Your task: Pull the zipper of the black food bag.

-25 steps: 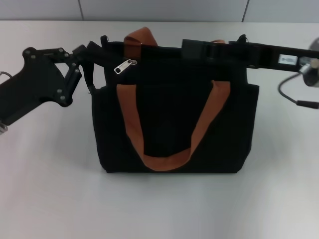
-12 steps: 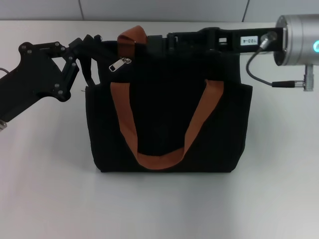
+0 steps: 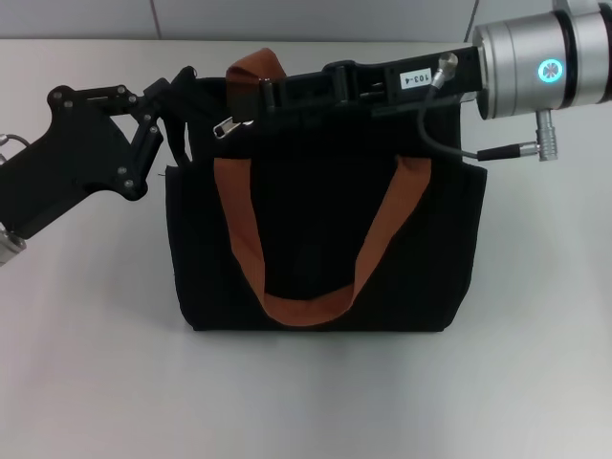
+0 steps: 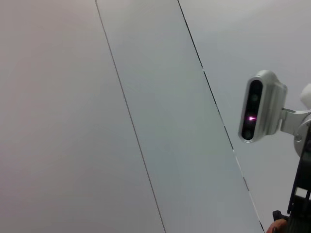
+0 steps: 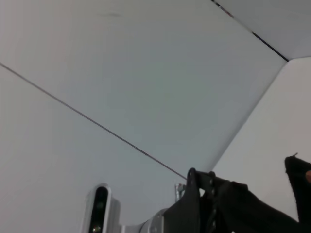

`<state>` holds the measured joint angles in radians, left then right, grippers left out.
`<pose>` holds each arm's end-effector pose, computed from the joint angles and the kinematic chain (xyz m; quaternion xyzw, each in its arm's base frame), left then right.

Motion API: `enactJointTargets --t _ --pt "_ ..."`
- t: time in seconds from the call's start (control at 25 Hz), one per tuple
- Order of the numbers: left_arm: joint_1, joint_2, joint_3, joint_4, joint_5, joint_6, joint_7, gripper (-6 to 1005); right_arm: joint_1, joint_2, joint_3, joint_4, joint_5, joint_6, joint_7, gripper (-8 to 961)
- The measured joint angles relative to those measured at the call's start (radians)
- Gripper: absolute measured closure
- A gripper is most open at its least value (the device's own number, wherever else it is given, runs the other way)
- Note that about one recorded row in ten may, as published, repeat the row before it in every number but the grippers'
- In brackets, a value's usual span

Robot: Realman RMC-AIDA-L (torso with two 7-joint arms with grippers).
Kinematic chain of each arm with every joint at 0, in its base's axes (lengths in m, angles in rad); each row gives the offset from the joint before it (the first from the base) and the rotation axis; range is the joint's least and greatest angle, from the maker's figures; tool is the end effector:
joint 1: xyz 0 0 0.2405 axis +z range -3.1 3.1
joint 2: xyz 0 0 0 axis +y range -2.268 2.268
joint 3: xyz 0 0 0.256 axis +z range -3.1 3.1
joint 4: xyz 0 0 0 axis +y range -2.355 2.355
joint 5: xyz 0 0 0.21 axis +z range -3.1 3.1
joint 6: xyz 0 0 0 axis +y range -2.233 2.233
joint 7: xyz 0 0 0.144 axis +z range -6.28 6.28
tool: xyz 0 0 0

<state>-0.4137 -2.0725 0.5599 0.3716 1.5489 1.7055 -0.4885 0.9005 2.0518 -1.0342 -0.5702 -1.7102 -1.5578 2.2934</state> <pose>-0.2768 0.2954 0.0197 -0.8412 0.0399 -0.3866 0.3758 0.1015 0.3803 -0.0299 0.8540 -0.4391 -0.2450 0.1339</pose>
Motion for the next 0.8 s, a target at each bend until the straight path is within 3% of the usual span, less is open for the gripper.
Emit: enactJointTargets --t 0.8 --pt "-0.023 0.000 0.000 -0.019 0.001 0.048 0.003 982 0.018 0.023 -0.042 -0.029 -0.038 0.072 0.040 196"
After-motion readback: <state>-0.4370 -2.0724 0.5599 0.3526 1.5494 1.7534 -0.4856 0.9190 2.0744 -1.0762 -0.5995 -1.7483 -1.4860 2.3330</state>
